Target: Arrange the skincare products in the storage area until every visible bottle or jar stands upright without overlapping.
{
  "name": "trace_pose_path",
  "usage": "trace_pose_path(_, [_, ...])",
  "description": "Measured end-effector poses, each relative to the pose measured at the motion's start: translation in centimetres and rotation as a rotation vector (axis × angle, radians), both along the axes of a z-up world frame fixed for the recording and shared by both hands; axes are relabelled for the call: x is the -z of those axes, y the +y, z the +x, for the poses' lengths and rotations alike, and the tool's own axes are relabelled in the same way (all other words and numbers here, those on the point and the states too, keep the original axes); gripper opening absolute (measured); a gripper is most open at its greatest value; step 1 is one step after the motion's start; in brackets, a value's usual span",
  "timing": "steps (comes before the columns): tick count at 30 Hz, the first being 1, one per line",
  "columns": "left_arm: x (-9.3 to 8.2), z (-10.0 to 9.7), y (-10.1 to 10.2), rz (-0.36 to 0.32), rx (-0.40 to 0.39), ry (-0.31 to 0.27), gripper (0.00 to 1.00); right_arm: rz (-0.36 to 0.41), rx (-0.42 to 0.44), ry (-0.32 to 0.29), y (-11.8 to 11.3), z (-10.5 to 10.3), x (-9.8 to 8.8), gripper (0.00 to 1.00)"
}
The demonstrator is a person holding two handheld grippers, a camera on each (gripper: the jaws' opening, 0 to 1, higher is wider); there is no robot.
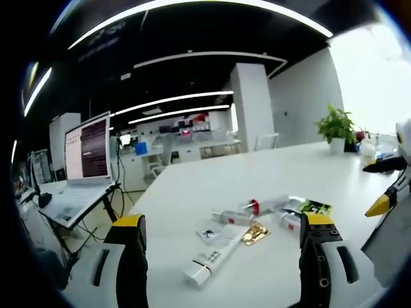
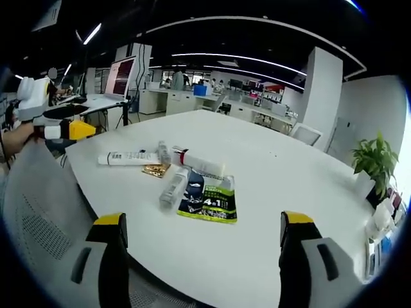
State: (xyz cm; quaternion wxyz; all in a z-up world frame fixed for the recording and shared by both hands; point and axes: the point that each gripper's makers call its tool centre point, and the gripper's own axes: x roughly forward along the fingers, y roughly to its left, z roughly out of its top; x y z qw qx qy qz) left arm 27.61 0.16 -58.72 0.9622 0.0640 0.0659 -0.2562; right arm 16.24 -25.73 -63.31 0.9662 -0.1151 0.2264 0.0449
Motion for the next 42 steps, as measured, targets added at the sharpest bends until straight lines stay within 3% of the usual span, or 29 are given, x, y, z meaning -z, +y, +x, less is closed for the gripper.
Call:
trace_pose_path(38, [0.12,-0.1,-0.06,-0.001,0.004,0.007,0.97,-0.04,-0.041,0.048,0.37,-0.14,0.62,0.99])
trace_pose_path(42, [0.08,-0.07,0.0,-0.006,0.002,0.007,0.97,-0.01,-0.039,0.049,0.15,0.09,0.18,0.99])
